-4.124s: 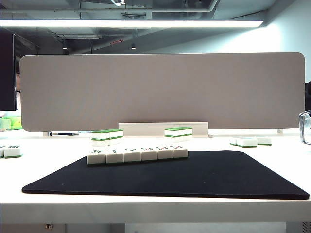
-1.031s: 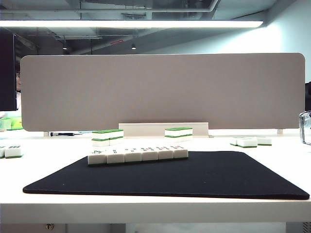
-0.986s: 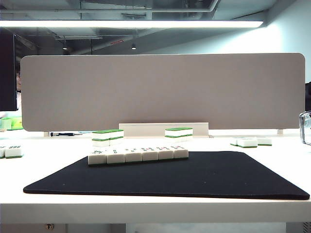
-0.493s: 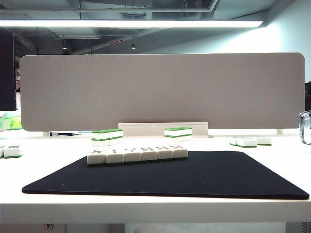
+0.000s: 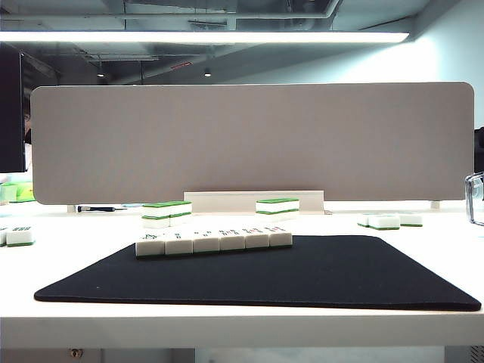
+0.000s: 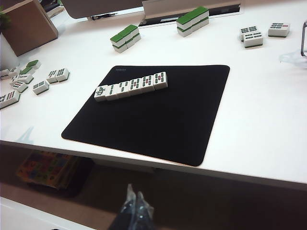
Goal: Align six mahjong tiles in a row on the table.
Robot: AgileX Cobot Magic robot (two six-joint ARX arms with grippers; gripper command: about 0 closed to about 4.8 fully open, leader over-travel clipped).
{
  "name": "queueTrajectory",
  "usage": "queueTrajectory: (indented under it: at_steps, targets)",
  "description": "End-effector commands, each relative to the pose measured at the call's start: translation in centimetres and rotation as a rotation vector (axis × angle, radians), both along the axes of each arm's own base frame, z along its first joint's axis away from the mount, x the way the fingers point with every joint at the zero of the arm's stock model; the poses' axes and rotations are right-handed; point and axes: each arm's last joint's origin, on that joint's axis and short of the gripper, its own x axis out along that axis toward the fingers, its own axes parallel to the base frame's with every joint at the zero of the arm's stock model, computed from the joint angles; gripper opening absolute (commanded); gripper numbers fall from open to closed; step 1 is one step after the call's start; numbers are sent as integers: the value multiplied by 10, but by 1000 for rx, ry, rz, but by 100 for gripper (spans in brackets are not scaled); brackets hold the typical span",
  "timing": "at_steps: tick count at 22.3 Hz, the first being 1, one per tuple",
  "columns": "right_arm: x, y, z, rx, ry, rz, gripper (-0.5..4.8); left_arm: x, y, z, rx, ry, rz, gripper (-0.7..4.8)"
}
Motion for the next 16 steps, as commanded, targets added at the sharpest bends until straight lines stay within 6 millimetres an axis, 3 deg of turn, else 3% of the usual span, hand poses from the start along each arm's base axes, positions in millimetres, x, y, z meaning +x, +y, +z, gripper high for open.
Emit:
queueTrajectory:
  at_steps: [1,5,9,13,16]
  targets:
    - [-2,-1,2,-48,-59,-15,-1,0,0,-1,3,14,-7,21]
    - [7,-2,9,-42,-149,-41,-1,0,0,-1,3,14,-7,21]
    - [38,-4,14,29,-304,-62,-1,0,0,-1,3,14,-7,21]
    - [78,-8,4,111,-436,-91,-1,0,0,-1,3,14,-7,21]
    - [96,-11,-10,138,-434,-154,-1,0,0,-1,3,14,-7,21]
